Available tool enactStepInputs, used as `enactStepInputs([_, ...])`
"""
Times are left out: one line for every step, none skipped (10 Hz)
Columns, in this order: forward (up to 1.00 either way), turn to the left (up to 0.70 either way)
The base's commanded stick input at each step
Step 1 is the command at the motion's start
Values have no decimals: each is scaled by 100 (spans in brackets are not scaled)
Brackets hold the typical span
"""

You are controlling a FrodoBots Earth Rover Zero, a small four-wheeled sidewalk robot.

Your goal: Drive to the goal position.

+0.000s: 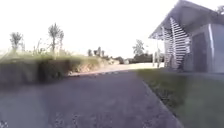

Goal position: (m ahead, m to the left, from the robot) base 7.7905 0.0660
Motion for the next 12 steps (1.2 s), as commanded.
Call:
enactStepInputs([85, -34])
enactStepInputs([85, -34])
enactStepInputs([85, -34])
enactStepInputs([85, -18])
enactStepInputs([85, -8])
enactStepInputs([85, 0])
enactStepInputs([85, 0])
enactStepInputs([85, 0])
enactStepInputs([85, -31])
enactStepInputs([85, -32])
enactStepInputs([85, -33])
enactStepInputs([85, 0])
